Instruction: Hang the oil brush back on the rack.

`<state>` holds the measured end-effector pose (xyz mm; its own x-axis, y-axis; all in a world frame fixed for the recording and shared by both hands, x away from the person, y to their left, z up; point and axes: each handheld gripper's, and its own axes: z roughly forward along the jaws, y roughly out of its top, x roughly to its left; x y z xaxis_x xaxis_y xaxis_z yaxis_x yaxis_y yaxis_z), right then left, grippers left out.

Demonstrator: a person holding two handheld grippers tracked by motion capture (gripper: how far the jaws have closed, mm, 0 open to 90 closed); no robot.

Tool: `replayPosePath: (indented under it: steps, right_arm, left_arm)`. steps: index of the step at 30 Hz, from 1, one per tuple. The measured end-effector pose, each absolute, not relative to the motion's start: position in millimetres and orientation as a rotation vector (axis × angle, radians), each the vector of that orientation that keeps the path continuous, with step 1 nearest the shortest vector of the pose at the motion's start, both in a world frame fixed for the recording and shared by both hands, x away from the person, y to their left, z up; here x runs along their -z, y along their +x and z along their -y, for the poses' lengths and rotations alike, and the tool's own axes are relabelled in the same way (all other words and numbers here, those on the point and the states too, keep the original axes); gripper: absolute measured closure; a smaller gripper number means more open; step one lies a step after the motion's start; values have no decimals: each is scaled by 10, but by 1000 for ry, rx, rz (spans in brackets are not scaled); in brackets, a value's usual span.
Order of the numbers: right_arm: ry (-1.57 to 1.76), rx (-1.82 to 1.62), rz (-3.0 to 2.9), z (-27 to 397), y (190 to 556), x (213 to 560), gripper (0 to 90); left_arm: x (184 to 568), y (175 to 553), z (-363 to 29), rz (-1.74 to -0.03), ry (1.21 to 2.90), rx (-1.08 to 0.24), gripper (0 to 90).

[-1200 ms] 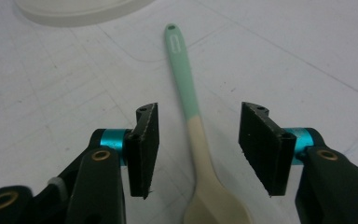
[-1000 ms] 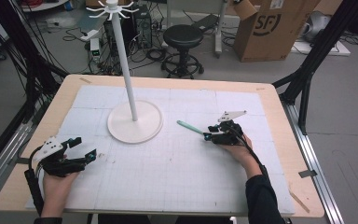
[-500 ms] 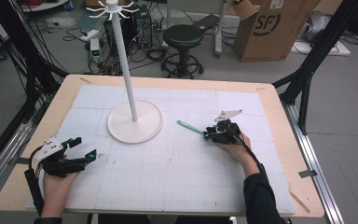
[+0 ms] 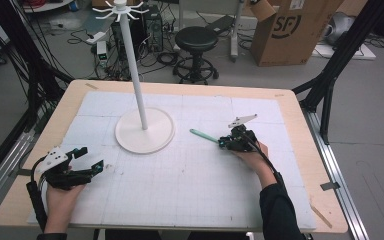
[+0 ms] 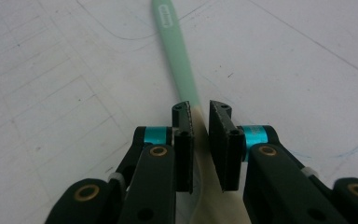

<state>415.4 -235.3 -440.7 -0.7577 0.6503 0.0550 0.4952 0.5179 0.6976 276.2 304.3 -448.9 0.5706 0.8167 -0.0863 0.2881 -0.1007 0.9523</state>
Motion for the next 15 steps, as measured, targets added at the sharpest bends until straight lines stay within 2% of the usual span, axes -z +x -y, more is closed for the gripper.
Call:
replayPosePath:
  steps: [15]
  right_arm:
    - [1021,-1207,-2471,2418,4077,4315,831]
  left_arm:
    - [4489,2760,-3043,-934,1661,-582,166]
